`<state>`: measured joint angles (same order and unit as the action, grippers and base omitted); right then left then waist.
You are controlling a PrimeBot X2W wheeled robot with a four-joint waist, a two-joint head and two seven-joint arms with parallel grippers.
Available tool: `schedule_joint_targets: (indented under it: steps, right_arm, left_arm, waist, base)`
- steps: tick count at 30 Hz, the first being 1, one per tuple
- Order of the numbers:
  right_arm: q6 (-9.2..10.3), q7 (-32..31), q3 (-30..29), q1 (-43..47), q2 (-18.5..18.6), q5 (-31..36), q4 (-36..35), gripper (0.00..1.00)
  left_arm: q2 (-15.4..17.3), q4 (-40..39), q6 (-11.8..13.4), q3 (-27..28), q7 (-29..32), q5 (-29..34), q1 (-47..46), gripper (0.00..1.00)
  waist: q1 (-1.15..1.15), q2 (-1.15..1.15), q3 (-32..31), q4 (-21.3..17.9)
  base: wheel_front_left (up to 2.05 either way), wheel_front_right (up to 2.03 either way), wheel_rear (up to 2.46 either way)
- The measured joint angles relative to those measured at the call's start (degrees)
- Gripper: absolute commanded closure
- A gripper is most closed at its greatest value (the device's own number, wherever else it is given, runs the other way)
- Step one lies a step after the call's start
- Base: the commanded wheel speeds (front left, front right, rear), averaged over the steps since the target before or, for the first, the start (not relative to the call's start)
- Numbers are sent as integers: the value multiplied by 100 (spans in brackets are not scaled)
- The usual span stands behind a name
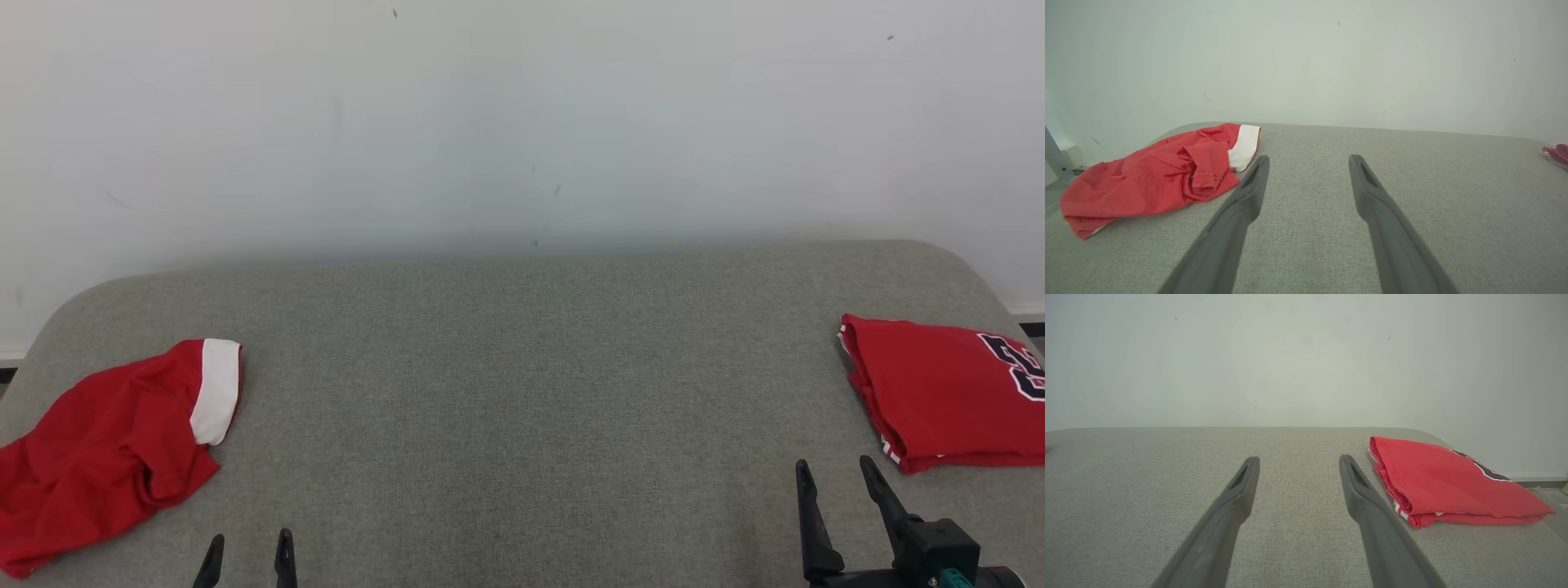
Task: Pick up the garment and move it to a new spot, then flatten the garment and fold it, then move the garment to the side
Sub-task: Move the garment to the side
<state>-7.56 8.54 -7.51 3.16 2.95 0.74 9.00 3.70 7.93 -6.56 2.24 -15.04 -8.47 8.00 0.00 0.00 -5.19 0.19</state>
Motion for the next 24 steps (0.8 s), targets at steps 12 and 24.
schedule_joint_targets:
  steps: [12,24]
  right_arm:
    - [0,155,79,-55,0,-10,171,0]
    - [0,256,209,-89,-1,-179,230,0]
  left_arm:
    - [-37,16,-51,71,0,85,-2,0]
    - [-49,10,-58,102,0,99,-13,0]
  waist:
    - [0,0,17,5]
    - [1,0,48,137]
  base:
    - [0,0,0]
    - [0,0,0]
